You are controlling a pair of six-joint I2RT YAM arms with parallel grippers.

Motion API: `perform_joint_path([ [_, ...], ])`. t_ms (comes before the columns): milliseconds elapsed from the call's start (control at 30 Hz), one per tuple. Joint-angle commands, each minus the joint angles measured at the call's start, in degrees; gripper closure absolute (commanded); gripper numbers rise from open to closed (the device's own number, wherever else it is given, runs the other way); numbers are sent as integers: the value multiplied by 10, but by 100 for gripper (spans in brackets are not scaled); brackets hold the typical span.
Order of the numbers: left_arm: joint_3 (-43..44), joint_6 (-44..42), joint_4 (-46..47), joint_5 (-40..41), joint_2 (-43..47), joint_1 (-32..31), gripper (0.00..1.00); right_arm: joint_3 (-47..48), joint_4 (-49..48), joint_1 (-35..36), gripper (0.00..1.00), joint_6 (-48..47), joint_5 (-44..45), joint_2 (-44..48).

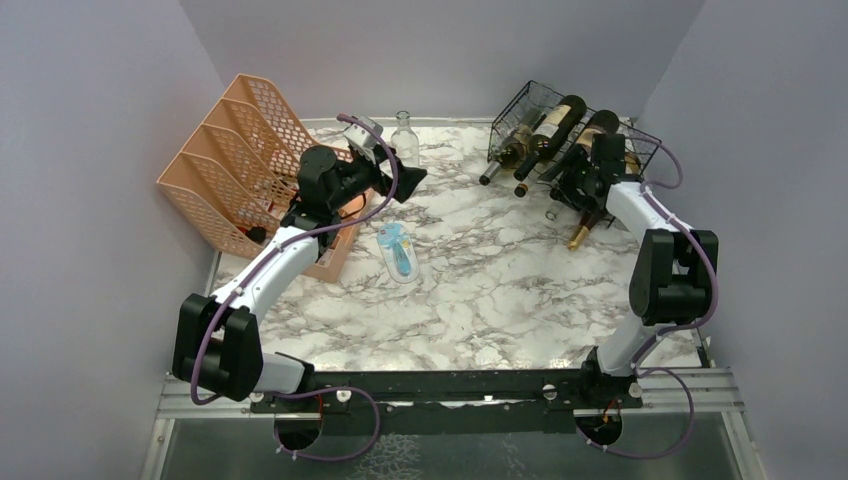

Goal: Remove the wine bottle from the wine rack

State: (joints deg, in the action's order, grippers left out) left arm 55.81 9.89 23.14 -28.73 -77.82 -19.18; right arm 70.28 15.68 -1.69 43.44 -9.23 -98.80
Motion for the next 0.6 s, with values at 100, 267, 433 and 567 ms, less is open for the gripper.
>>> perform_joint_path([
  [100,19,4,19,-16,0,7,0,-43,-81,-29,34,30,-46,20],
  [267,19,3,19,-14,1,11,0,-32,-84,-38,40,19,-70,9],
  [433,19,5,19,-11,1,14,0,-21,-87,-41,45,9,-85,6],
  [567,18,7,19,-10,1,20,0,-26,-92,-49,55,13,-104,2],
])
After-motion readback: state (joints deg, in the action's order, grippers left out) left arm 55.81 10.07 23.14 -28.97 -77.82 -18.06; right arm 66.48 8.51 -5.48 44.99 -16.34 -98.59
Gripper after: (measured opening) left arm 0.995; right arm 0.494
